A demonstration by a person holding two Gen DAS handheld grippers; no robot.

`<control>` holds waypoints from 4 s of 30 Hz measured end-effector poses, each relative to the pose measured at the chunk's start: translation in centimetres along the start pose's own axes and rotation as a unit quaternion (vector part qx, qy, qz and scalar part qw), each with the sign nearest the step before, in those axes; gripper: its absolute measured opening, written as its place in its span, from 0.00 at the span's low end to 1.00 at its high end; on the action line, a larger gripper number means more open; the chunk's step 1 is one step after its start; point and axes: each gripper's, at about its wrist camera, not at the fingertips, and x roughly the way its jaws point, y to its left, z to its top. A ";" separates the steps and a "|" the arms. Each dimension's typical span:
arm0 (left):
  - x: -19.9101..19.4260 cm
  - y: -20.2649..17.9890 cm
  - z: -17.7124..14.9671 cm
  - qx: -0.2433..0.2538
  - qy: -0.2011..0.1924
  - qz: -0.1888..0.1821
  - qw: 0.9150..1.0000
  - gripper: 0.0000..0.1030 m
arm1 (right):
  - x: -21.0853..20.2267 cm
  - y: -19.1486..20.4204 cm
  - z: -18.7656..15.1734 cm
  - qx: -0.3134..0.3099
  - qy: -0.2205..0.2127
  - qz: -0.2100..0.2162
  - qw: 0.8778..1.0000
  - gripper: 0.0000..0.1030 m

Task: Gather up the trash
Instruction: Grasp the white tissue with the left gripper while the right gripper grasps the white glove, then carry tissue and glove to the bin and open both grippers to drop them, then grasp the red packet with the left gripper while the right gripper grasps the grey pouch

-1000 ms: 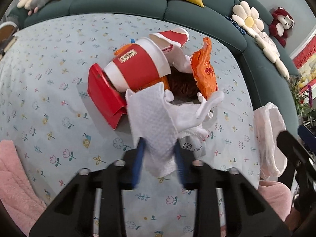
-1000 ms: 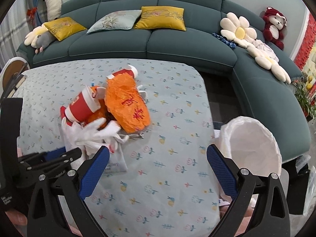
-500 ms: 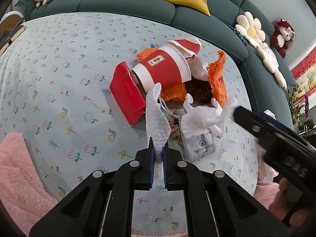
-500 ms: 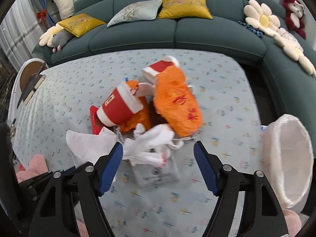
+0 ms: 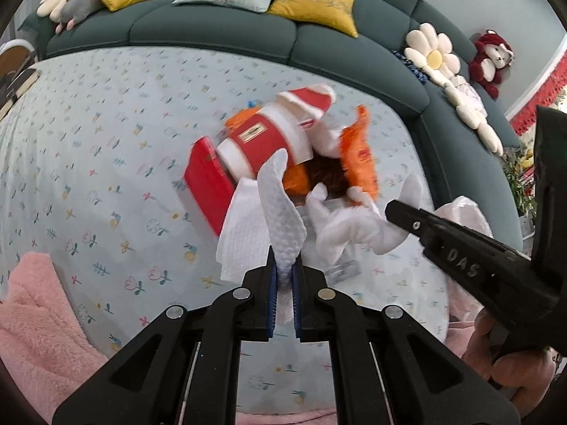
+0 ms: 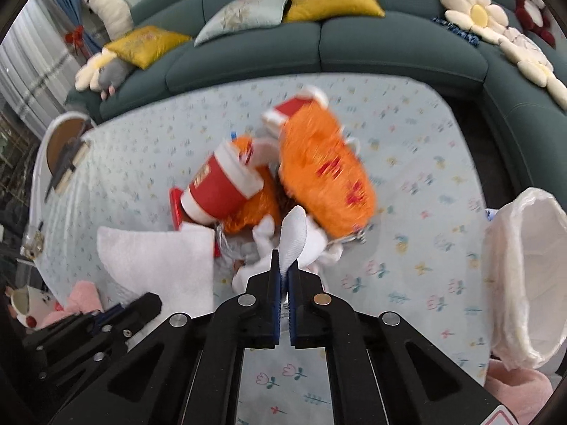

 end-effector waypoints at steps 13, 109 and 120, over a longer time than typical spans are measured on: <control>-3.3 -9.2 1.6 0.081 -0.036 -0.056 0.994 0.06 | -10.5 -5.8 1.7 0.020 -0.113 -0.033 0.993 0.03; -0.2 2.8 2.6 -0.055 -0.022 0.103 0.993 0.68 | -1.0 0.6 -1.5 -0.056 -0.020 -0.059 0.996 0.62; 2.3 6.6 2.2 -0.086 0.004 0.108 0.990 0.77 | 5.1 1.5 -2.7 -0.041 0.044 -0.049 0.997 0.68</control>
